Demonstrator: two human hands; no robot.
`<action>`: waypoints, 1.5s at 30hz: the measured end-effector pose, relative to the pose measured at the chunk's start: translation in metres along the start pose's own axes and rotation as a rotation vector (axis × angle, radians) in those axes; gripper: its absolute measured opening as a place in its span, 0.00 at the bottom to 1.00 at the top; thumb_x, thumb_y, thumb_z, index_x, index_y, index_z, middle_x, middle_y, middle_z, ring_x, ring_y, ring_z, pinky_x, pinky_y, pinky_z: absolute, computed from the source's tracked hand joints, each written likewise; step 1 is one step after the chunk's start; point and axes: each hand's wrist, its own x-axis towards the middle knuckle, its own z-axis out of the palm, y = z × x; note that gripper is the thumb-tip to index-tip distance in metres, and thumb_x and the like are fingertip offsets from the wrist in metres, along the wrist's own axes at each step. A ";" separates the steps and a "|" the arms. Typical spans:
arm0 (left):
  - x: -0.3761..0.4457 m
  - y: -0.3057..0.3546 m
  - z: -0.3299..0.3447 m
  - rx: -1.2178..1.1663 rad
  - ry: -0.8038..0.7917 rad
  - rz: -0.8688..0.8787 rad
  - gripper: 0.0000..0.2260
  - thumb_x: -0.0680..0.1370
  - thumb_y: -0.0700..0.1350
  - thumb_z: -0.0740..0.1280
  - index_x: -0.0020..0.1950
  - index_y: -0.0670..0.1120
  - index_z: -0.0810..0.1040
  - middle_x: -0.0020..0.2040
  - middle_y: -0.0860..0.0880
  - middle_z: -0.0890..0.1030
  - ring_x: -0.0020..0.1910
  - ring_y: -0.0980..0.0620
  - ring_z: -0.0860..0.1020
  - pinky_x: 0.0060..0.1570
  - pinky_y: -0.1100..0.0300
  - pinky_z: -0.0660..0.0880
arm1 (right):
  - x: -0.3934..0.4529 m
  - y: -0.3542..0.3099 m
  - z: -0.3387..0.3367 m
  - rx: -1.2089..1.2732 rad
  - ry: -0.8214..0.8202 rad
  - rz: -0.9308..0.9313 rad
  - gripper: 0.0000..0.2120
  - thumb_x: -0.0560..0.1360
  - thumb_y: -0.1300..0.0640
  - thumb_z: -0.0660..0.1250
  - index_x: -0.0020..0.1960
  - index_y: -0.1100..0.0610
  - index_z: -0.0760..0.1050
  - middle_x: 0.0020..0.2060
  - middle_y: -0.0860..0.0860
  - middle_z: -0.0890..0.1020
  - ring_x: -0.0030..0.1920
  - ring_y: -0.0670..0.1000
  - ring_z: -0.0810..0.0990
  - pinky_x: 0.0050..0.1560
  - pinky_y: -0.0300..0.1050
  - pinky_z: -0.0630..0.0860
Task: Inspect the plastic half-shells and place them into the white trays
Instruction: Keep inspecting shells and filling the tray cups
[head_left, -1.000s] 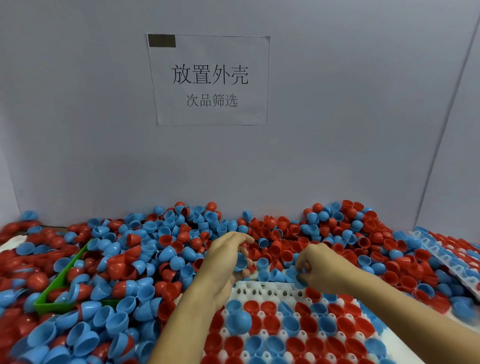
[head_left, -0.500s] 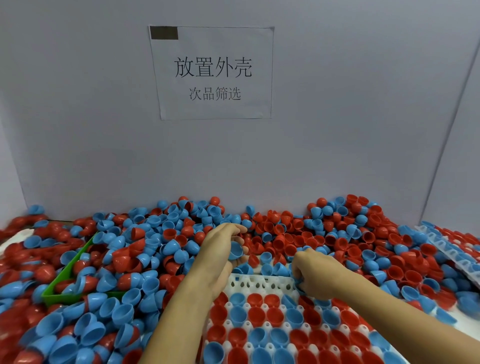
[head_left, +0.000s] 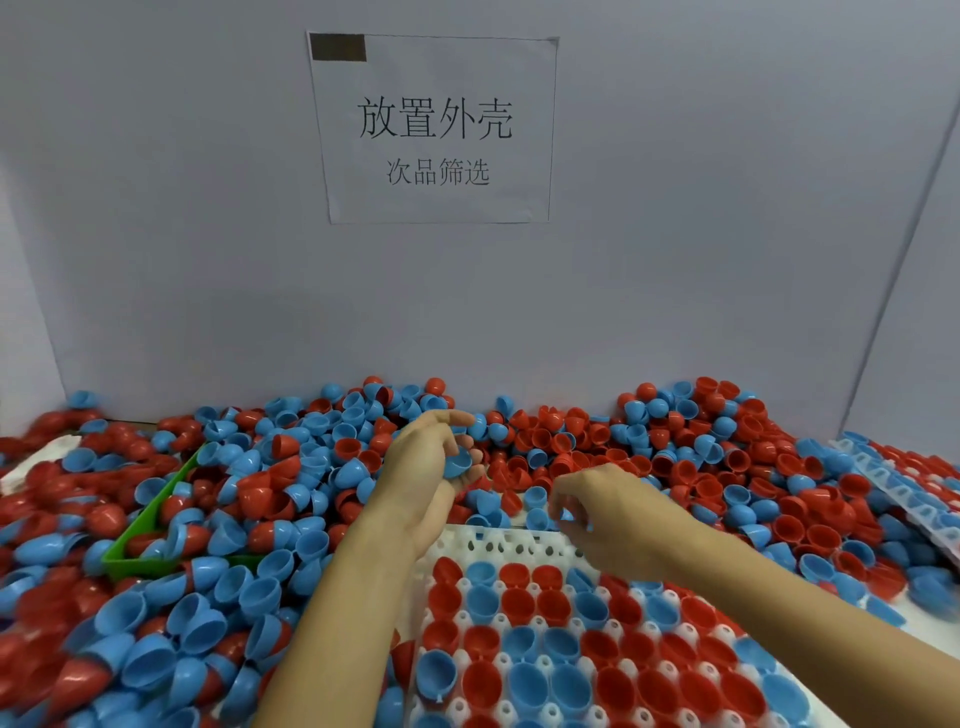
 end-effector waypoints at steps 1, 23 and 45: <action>0.000 0.000 -0.001 0.007 0.009 0.009 0.15 0.74 0.28 0.54 0.51 0.40 0.77 0.44 0.43 0.74 0.42 0.48 0.75 0.42 0.56 0.77 | -0.004 -0.015 0.000 0.086 -0.026 -0.073 0.07 0.78 0.57 0.67 0.55 0.49 0.78 0.45 0.40 0.78 0.42 0.40 0.77 0.47 0.38 0.79; -0.006 0.010 -0.004 -0.199 -0.047 0.019 0.10 0.81 0.43 0.59 0.50 0.40 0.77 0.35 0.45 0.78 0.34 0.52 0.75 0.37 0.59 0.71 | -0.016 -0.093 0.012 0.192 -0.247 -0.461 0.07 0.78 0.57 0.68 0.52 0.55 0.84 0.50 0.48 0.82 0.47 0.47 0.79 0.52 0.43 0.78; -0.015 0.006 0.005 0.206 -0.477 0.003 0.11 0.82 0.49 0.61 0.56 0.43 0.78 0.47 0.43 0.78 0.41 0.50 0.78 0.41 0.57 0.75 | -0.019 -0.054 -0.012 1.334 0.336 0.201 0.06 0.76 0.55 0.69 0.48 0.54 0.84 0.41 0.52 0.85 0.39 0.47 0.82 0.41 0.41 0.78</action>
